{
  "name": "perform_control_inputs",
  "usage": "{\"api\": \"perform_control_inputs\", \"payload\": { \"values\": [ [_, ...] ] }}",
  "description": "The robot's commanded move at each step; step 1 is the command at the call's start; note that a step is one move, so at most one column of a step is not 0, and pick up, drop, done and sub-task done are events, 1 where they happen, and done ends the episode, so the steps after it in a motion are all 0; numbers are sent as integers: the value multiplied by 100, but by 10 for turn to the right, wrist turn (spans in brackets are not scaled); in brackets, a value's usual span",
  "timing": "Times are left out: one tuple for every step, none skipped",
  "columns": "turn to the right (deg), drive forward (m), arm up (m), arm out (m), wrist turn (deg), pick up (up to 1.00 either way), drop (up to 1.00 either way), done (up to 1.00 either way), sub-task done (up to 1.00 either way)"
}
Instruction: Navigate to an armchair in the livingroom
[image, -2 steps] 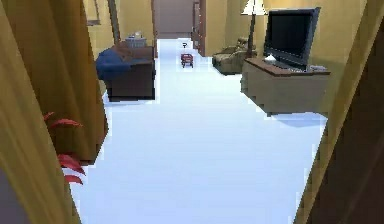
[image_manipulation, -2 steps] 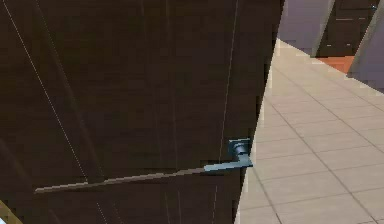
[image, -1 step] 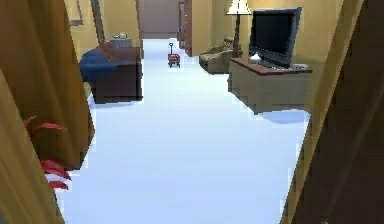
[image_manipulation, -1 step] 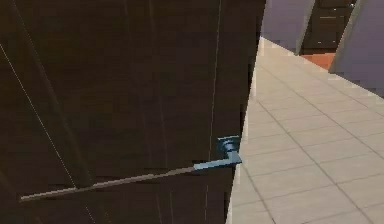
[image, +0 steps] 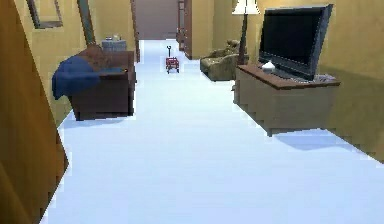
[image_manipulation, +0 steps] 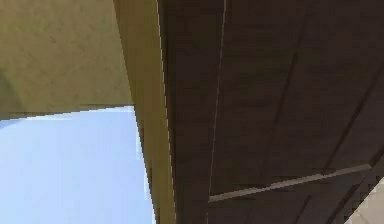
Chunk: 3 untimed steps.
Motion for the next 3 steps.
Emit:
{"api": "perform_control_inputs", "payload": {
  "values": [
    [0,100,0,0,0,0,0,0,0],
    [0,100,0,0,0,0,0,0,0],
    [30,0,0,0,0,0,0,0,0]
  ]
}}
